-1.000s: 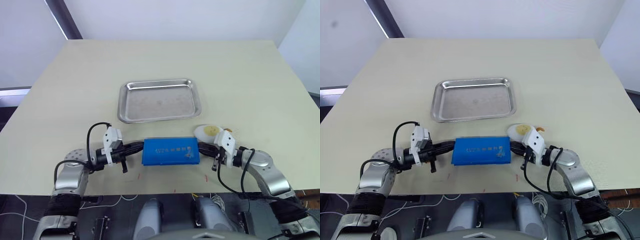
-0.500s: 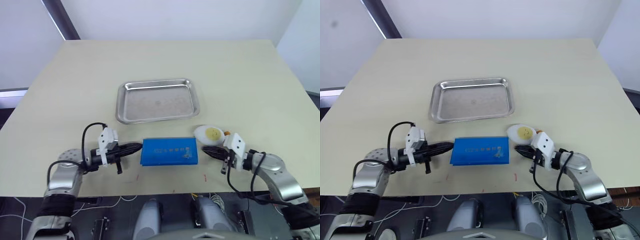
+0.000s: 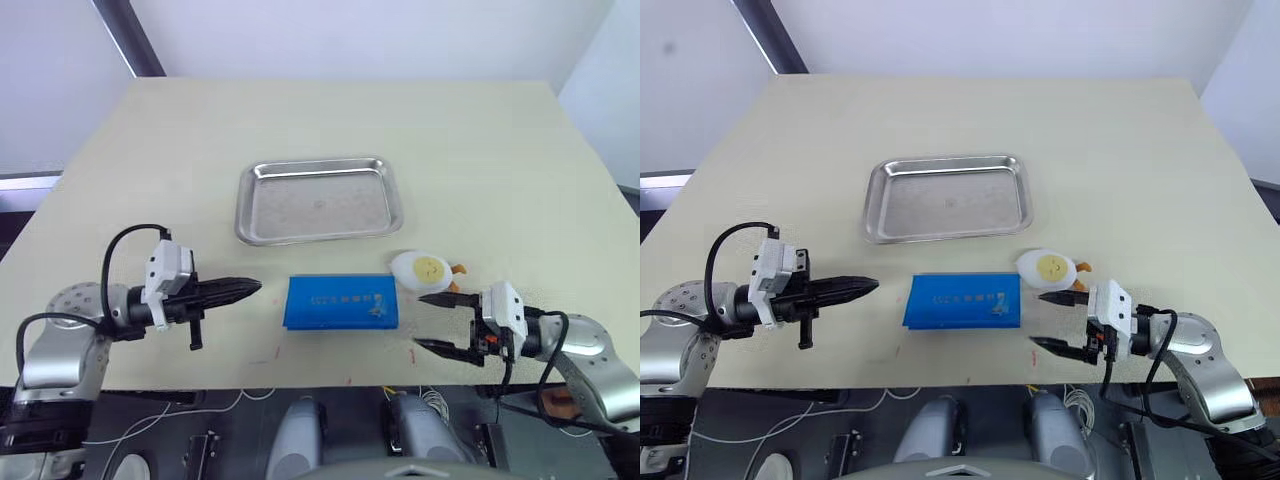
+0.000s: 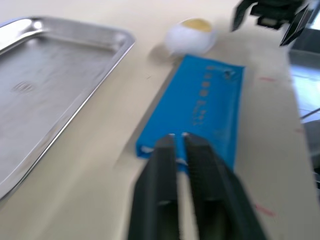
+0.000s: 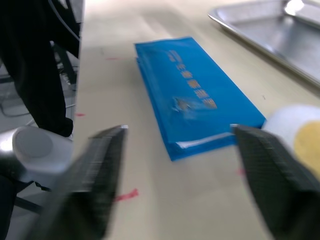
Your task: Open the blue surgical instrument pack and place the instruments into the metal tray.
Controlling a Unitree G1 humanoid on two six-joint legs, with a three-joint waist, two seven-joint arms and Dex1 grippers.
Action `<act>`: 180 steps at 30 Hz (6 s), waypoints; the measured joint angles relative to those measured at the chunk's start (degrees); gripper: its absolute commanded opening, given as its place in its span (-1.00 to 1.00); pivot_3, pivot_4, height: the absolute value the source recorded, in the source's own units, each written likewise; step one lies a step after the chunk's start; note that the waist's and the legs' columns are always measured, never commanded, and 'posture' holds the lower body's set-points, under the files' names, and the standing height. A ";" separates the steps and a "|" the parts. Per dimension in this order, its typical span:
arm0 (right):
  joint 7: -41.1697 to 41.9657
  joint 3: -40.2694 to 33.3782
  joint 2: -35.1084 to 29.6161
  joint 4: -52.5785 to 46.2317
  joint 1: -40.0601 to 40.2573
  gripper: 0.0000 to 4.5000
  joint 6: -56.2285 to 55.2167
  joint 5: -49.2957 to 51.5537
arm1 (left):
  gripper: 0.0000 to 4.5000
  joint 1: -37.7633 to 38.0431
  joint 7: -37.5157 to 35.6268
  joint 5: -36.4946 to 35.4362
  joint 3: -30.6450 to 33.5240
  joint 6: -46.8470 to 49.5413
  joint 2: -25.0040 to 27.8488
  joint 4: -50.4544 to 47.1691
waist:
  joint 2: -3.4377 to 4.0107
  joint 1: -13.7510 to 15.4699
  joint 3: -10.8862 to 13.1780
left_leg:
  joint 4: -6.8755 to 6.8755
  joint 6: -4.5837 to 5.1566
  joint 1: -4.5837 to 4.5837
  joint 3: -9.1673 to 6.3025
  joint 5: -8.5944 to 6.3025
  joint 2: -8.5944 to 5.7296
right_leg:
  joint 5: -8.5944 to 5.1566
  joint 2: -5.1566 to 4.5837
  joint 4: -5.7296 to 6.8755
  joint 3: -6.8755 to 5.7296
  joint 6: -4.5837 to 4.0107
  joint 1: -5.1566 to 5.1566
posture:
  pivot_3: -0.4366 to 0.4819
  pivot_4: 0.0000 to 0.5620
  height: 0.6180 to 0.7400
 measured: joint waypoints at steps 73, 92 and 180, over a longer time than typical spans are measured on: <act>2.21 9.71 -2.08 11.98 -31.33 -0.97 29.84 9.63 | 1.00 -2.70 -4.91 -5.32 -0.13 1.79 0.05 -7.13 | 0.22 0.11 0.18 | 0.05 0.00 -0.08 -0.19 0.00 -0.03 | 0.01 -0.02 0.04 -0.18 -0.06 0.00 | -0.05 -0.47 1.00; 6.29 8.65 3.04 19.52 -32.73 -0.97 17.33 2.75 | 1.00 -17.29 -7.78 2.45 -10.21 -4.03 -9.78 16.76 | 0.22 -0.09 0.17 | 0.07 0.00 -0.10 -0.25 0.01 -0.03 | 0.03 0.02 0.08 -0.23 -0.08 0.00 | -0.05 -0.47 1.00; -3.27 -21.52 -3.07 16.11 -26.62 -0.98 41.85 26.55 | -1.00 -19.48 -9.66 4.78 -14.47 -7.60 -15.22 22.91 | 0.26 0.18 0.19 | 0.08 0.01 -0.16 -0.31 0.01 -0.11 | 0.04 -0.04 0.06 -0.25 -0.06 0.04 | -0.05 -0.47 1.00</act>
